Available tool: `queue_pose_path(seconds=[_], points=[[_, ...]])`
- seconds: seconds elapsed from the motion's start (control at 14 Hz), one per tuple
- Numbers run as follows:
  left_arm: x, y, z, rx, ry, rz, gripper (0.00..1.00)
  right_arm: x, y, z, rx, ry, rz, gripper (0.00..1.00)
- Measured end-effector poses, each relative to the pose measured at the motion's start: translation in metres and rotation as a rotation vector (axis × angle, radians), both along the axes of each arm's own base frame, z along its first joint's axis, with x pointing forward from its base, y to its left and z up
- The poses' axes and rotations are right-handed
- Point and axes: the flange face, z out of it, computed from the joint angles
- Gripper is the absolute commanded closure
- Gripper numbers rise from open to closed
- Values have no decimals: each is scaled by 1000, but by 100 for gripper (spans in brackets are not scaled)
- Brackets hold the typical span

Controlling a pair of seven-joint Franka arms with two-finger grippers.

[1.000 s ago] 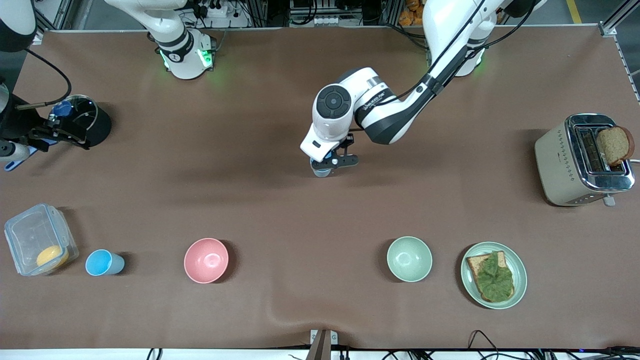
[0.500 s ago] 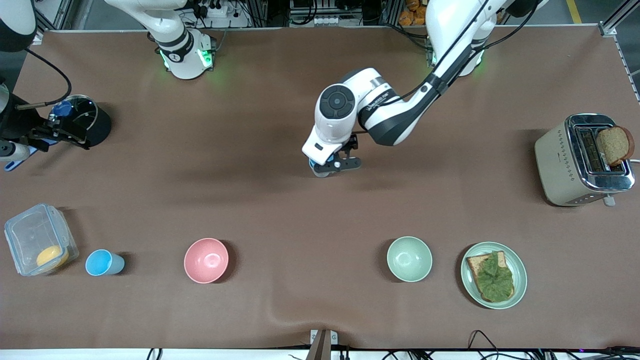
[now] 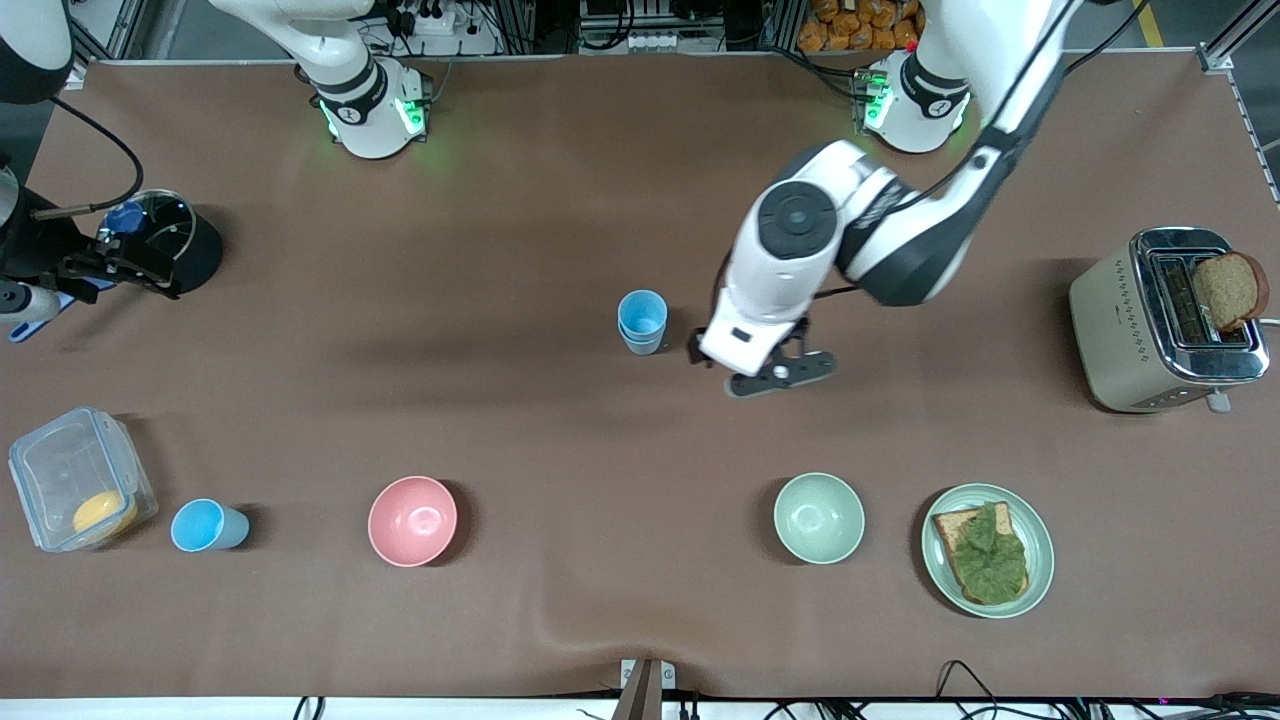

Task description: Stack blue cups with both arms

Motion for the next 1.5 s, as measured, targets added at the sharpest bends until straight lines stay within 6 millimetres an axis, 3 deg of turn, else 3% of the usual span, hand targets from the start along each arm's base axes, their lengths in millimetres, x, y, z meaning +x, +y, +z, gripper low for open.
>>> queue_pose_path(seconds=[0.36,0.57,0.79,0.93,1.29,1.5], points=[[-9,20,50,64,8,-60,0,0,0,0,0,0,0,0],[1,59,94,72,37,-81,0,0,0,0,0,0,0,0],[5,108,142,28,35,-104,0,0,0,0,0,0,1,0],[6,146,164,43,34,-110,0,0,0,0,0,0,1,0],[12,249,192,76,74,-119,0,0,1,0,0,0,1,0],[5,297,212,71,80,-117,0,0,1,0,0,0,1,0]])
